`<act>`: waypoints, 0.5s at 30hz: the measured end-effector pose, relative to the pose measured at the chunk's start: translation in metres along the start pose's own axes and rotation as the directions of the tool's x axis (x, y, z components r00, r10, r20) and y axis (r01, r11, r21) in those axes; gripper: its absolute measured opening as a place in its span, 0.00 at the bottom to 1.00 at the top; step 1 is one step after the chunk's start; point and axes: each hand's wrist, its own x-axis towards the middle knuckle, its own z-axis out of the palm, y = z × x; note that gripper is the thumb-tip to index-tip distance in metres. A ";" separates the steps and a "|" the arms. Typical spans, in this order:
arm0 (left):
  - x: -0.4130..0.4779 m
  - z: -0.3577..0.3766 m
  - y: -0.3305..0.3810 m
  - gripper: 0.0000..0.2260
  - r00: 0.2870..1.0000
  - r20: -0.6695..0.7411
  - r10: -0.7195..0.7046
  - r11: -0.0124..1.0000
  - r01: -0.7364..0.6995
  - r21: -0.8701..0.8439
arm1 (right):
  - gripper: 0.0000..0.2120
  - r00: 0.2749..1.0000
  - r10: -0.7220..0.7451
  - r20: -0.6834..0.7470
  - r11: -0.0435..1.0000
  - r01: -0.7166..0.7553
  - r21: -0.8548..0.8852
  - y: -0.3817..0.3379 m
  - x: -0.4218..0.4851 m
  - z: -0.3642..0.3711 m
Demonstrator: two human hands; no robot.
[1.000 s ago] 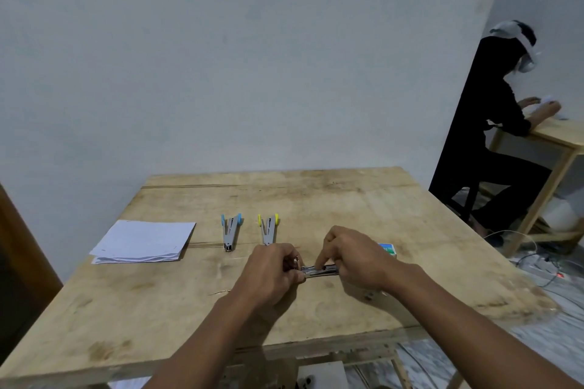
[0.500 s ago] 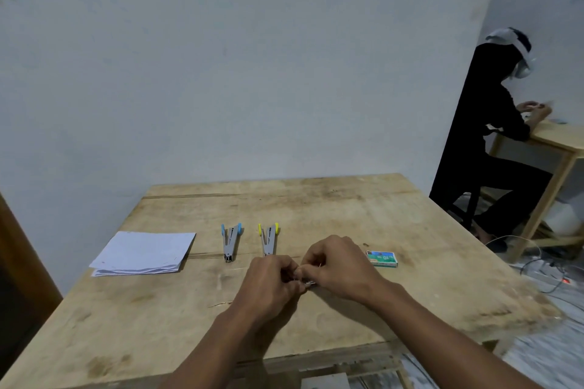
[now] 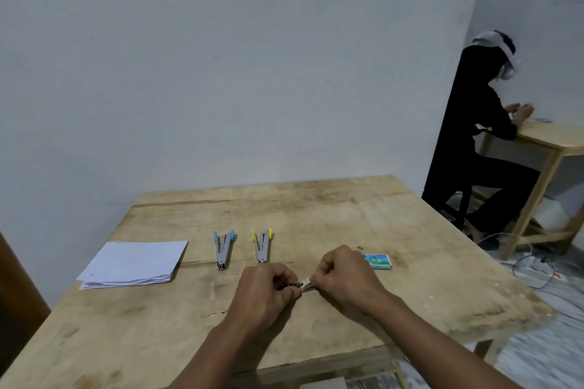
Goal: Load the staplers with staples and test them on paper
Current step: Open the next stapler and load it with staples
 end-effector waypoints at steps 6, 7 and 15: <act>0.001 0.001 0.000 0.03 0.998 0.013 0.065 0.996 -0.066 0.059 | 0.06 0.991 -0.132 -0.007 0.969 0.127 -0.211 -0.001 -0.002 0.000; 0.000 0.001 0.001 0.04 0.997 0.024 0.079 0.994 -0.080 0.068 | 0.07 0.989 -0.149 0.006 0.962 0.146 -0.232 -0.002 -0.003 -0.001; -0.002 -0.001 -0.003 0.10 0.963 0.062 0.261 0.941 -0.269 0.205 | 0.11 0.927 -0.313 0.206 0.845 0.371 -0.384 -0.004 -0.009 -0.008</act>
